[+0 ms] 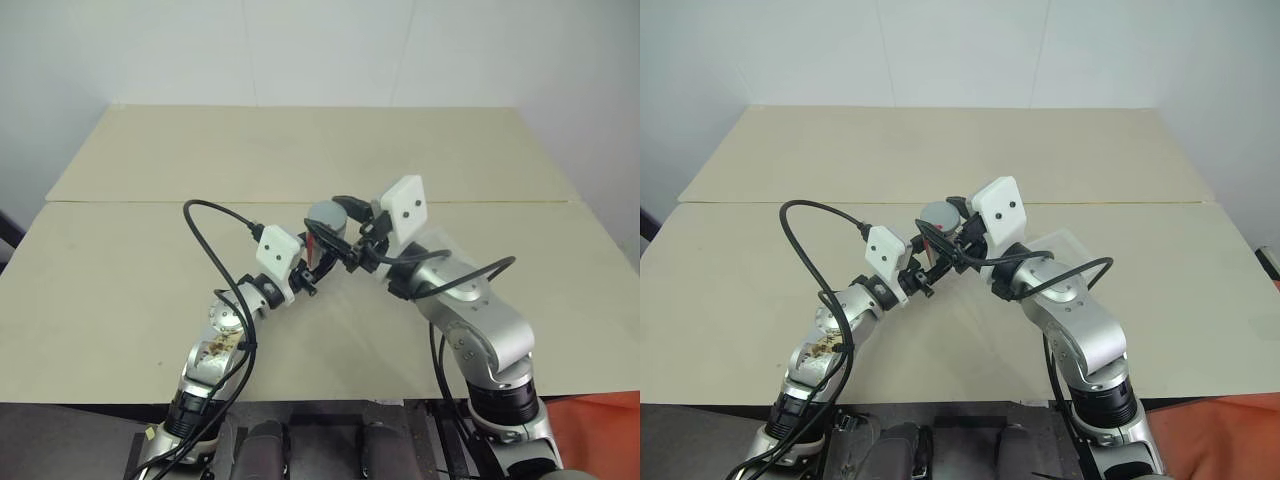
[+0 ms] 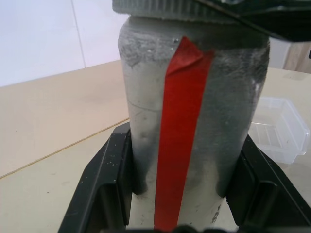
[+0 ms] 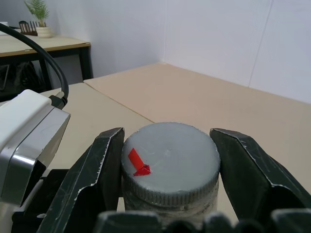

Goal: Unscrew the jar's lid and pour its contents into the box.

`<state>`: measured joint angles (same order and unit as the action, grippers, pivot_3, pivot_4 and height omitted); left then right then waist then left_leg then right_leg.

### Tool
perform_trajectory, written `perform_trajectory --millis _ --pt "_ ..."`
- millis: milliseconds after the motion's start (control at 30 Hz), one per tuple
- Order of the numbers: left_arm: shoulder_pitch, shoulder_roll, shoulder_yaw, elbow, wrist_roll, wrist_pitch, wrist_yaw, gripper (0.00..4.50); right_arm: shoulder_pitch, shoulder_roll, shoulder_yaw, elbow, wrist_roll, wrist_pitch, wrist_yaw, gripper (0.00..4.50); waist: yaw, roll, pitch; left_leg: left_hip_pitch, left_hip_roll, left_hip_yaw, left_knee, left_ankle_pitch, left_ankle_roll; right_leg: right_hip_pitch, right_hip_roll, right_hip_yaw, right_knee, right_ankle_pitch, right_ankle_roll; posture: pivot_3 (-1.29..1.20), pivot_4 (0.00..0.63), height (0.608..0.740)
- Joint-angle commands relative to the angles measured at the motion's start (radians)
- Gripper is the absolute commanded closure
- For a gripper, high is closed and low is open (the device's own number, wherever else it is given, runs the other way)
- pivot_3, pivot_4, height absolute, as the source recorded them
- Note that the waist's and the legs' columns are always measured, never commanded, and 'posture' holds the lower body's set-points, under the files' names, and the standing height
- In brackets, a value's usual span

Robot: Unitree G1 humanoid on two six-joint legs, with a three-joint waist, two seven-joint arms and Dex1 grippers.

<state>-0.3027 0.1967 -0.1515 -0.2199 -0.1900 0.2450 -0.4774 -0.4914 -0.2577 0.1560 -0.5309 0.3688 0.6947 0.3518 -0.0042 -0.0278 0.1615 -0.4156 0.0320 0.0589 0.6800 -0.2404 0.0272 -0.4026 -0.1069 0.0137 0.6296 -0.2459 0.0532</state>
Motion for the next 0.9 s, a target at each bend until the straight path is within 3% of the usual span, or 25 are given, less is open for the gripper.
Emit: perform_trajectory --millis 33,133,400,700,900 --pt "0.007 0.012 -0.001 -0.039 -0.021 -0.032 -0.037 2.36 -0.001 -0.033 -0.013 -0.016 0.008 -0.037 0.053 1.72 0.0 0.0 0.0 0.0 0.0 0.0 0.0 0.0 0.0 0.0 0.0 0.0 0.0 0.0 0.0 0.0 0.15 0.74" --pt "0.02 0.022 -0.001 -0.052 -0.039 -0.038 -0.067 2.36 0.002 -0.075 -0.049 0.003 0.045 -0.054 0.127 1.72 -0.001 0.0 0.0 0.0 0.0 0.0 0.0 0.0 0.0 0.0 0.0 0.0 0.0 0.0 0.0 0.0 0.15 0.74" --pt "0.05 0.051 -0.014 -0.083 -0.103 -0.04 -0.168 2.36 -0.047 -0.251 -0.102 0.196 0.203 -0.221 0.615 1.72 -0.002 0.0 0.0 0.0 0.0 0.0 0.0 0.0 0.0 0.001 0.0 0.0 -0.001 0.0 0.0 0.0 0.15 0.74" --pt "0.052 0.054 -0.032 -0.095 -0.114 -0.043 -0.208 2.36 -0.234 -0.28 -0.049 0.516 0.241 -0.295 1.052 1.72 -0.008 0.0 0.0 0.0 0.001 0.0 0.0 0.0 0.0 0.0 0.001 0.0 -0.001 0.0 0.0 0.0 0.15 0.74" --pt "0.056 0.054 -0.032 -0.079 -0.112 -0.058 -0.215 2.36 -0.347 -0.237 -0.005 0.714 0.193 -0.37 1.215 1.72 -0.008 0.0 0.0 0.0 0.001 0.0 0.0 0.0 0.0 0.0 0.001 0.0 0.0 0.0 0.0 0.0 0.15 0.74"
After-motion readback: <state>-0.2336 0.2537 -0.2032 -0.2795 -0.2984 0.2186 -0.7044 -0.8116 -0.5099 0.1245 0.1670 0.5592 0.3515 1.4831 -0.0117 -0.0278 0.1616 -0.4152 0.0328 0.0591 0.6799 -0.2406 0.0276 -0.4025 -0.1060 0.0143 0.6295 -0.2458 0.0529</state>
